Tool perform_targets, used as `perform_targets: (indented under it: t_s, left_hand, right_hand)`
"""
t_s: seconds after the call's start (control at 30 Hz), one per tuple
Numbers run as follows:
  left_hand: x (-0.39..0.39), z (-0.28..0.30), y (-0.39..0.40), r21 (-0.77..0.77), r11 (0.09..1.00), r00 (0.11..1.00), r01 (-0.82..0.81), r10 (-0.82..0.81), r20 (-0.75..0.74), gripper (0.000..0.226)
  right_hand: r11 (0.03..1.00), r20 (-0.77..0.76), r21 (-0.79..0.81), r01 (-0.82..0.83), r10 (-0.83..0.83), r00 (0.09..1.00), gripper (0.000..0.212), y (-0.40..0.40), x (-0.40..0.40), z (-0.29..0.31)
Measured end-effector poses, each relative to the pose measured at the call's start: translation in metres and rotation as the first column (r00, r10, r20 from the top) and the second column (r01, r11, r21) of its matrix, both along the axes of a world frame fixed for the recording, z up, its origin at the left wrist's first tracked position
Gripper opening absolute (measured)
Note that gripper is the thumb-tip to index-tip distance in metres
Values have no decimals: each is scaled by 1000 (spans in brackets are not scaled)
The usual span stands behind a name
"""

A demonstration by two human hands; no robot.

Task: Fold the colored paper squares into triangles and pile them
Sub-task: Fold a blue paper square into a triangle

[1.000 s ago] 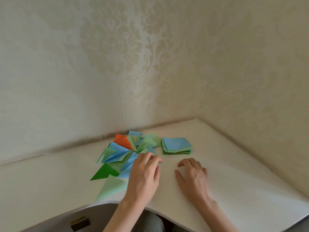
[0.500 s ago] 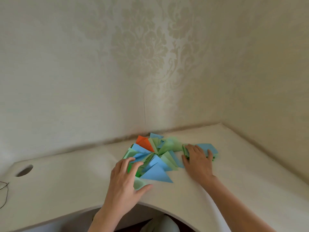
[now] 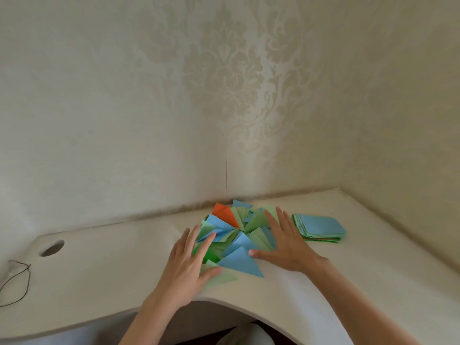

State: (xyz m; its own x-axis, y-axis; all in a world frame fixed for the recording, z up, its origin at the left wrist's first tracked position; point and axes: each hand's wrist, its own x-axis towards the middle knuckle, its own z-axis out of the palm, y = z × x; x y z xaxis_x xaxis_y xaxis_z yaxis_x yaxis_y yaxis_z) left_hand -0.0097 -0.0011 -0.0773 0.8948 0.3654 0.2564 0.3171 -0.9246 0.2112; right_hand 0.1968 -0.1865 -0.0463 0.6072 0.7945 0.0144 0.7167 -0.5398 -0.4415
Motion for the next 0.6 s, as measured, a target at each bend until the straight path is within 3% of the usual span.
perform_targets:
  t_s: [0.07, 0.2, 0.37, 0.6]
  left_hand:
    - [9, 0, 3, 17, 999, 998, 42, -41, -46, 87]
    - [19, 0, 8, 28, 997, 995, 75, -73, -68, 88]
    - [25, -5, 17, 19, 996, 994, 82, -80, -71, 81]
    - [17, -6, 30, -10, 997, 992, 80, -81, -100, 79]
  right_hand:
    - [996, -6, -88, -17, 16, 1000, 123, 4, 5, -2]
    - [994, -76, -96, -59, 52, 996, 122, 11, 8, -7]
    - [962, -9, -246, -116, 118, 993, 136, 12, -3, -5]
    - [930, 79, -345, -127, 164, 983, 121, 38, -4, -11]
